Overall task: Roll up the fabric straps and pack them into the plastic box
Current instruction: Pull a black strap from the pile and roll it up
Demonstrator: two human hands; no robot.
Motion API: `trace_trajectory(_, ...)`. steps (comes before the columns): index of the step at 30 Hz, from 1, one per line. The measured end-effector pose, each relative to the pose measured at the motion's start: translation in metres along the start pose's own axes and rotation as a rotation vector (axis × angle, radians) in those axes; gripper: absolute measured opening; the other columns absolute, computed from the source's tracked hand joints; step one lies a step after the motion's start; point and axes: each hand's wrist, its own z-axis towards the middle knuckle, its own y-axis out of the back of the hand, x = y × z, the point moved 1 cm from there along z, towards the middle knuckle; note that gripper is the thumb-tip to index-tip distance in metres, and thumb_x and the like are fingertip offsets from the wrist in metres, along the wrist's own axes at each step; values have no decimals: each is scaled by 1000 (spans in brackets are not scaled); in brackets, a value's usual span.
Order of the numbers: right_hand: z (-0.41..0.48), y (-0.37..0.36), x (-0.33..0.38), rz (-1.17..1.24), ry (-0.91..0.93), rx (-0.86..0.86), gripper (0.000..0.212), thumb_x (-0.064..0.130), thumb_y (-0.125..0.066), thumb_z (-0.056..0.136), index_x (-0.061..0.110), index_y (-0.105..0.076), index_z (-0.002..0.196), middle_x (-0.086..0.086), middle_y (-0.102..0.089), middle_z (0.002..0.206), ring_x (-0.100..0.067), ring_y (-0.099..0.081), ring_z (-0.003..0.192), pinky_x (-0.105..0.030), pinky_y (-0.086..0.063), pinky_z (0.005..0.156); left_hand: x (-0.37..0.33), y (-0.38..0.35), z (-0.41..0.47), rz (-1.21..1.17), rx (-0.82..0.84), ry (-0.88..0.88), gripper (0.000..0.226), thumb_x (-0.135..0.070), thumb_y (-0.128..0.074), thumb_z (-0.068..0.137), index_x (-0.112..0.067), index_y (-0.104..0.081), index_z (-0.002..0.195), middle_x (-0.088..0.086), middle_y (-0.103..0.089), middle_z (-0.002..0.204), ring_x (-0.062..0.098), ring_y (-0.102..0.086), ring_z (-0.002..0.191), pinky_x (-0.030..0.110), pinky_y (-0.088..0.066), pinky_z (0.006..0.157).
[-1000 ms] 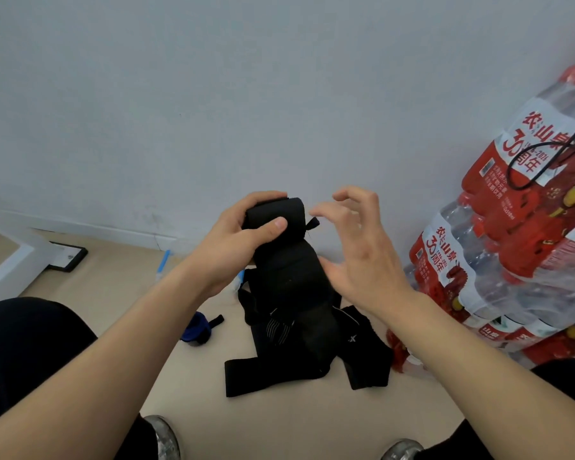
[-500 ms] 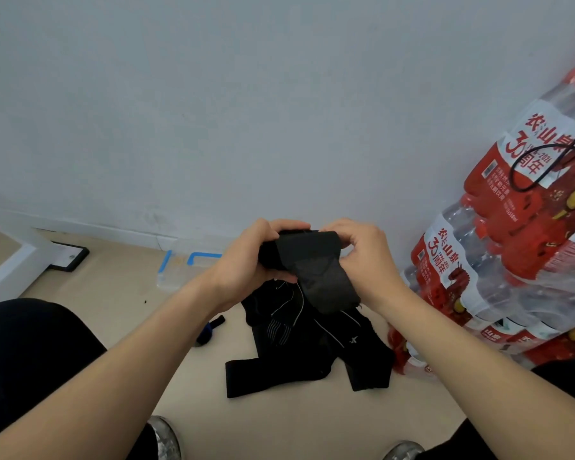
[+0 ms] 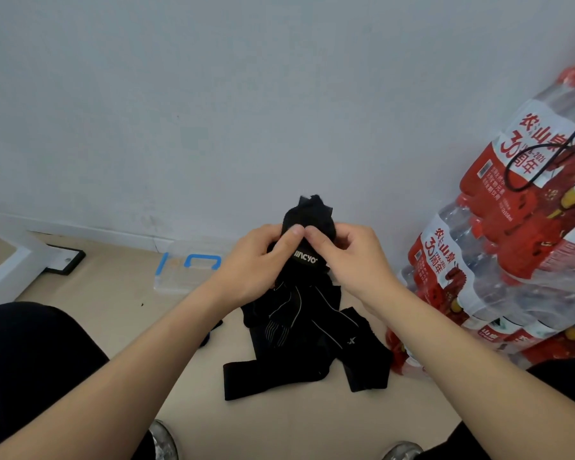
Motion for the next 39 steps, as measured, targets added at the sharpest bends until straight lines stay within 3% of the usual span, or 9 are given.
trace_trajectory(2,1,-2,0,16,-4,-42,9,31,-79,99,23,-83,99,-3,-82,88,-25,-80,87,-47,-67,82,-1,0,0,9,-36,6,28,-54,-60,102,-29,-71,106,-12,-75,86,12,-72,78,40,-54,69)
trace_trajectory(6,1,-2,1,122,-85,-2,9,22,-74,103,19,-82,103,-4,-83,93,-18,-80,86,-32,-65,75,0,1,1,-12,-46,22,42,-52,-67,92,-29,-62,126,-10,-78,107,12,-76,97,40,-61,83)
trace_trajectory(12,-3,-2,4,522,-388,224,16,20,-61,111,6,-68,117,-18,-81,107,-31,-80,92,-47,-68,81,3,5,-3,187,-32,-226,42,-33,-74,101,-26,-56,139,-18,-73,123,-1,-69,110,18,-54,92)
trace_trajectory(17,-1,-1,7,238,-106,35,12,15,-72,104,22,-78,112,-2,-80,111,-26,-82,93,-51,-67,89,5,-1,-2,23,-156,-82,47,-36,-78,93,-27,-65,138,-13,-75,120,3,-71,112,33,-58,101)
trace_trajectory(21,-5,-6,12,86,58,-34,14,14,-74,102,24,-77,111,8,-81,105,-17,-81,88,-42,-67,86,1,-10,-2,-307,-45,143,21,-47,-61,107,-38,-62,126,-9,-78,109,18,-79,103,53,-66,89)
trace_trajectory(24,-6,-5,12,-37,114,-39,11,19,-74,102,23,-77,111,3,-79,109,-19,-78,99,-47,-63,93,-2,-9,-4,-466,48,188,24,-51,-58,109,-36,-63,126,-2,-77,114,30,-81,97,51,-68,72)
trace_trajectory(28,-8,-6,14,5,107,-14,13,30,-70,105,26,-75,117,-5,-72,124,-21,-74,109,-49,-62,95,-2,-3,0,-453,6,43,20,-32,-56,113,-25,-67,128,6,-74,124,25,-77,114,48,-67,84)
trace_trajectory(34,-6,-9,16,-30,215,-159,12,32,-74,102,30,-76,113,-2,-76,107,-20,-74,102,-47,-61,91,-6,-2,0,-465,14,-24,21,-28,-64,108,-22,-70,127,13,-73,122,31,-77,113,47,-67,86)
trace_trajectory(39,3,2,15,159,118,-168,12,20,-81,97,30,-84,91,8,-82,83,-2,-74,75,-17,-56,68,-11,-3,-1,-450,8,-20,25,-22,-66,98,-19,-72,121,11,-79,110,32,-80,103,42,-67,83)
